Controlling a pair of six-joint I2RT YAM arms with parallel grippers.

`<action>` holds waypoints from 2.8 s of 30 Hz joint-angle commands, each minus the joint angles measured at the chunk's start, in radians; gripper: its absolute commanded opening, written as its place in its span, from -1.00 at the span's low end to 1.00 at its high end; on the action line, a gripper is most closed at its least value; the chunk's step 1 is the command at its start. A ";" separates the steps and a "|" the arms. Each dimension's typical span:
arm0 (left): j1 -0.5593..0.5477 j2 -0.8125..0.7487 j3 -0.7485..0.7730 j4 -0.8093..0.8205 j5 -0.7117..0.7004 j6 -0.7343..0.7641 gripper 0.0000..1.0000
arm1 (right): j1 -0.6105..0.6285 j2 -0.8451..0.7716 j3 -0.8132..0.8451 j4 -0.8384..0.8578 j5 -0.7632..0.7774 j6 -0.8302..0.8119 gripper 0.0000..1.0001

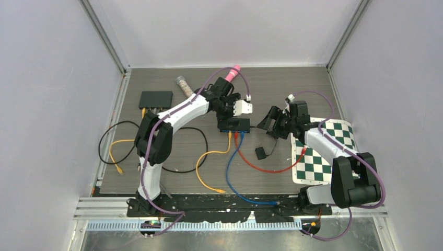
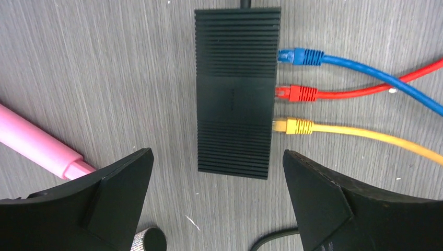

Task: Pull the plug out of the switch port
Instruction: Pull the connector from the switch port.

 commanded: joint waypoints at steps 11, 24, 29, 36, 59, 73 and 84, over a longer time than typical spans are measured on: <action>0.038 0.083 0.062 -0.024 -0.010 0.048 0.99 | -0.005 0.029 0.014 0.038 -0.044 0.017 0.70; 0.026 0.118 0.095 -0.060 0.012 0.035 0.99 | -0.007 0.085 0.020 0.041 -0.077 0.011 0.72; 0.000 0.142 0.100 -0.048 -0.054 0.021 0.99 | -0.009 0.093 0.020 0.041 -0.086 0.008 0.72; -0.012 0.173 0.141 -0.091 -0.081 0.027 0.97 | -0.019 0.103 0.020 0.041 -0.096 0.000 0.73; -0.013 0.113 0.054 -0.100 -0.109 0.073 0.99 | -0.030 0.145 0.028 0.056 -0.127 -0.002 0.74; -0.014 0.140 0.100 -0.168 -0.070 0.064 0.99 | -0.033 0.164 0.027 0.070 -0.149 0.001 0.74; -0.019 0.160 0.118 -0.129 -0.082 0.024 0.88 | -0.032 0.174 0.033 0.070 -0.166 0.000 0.74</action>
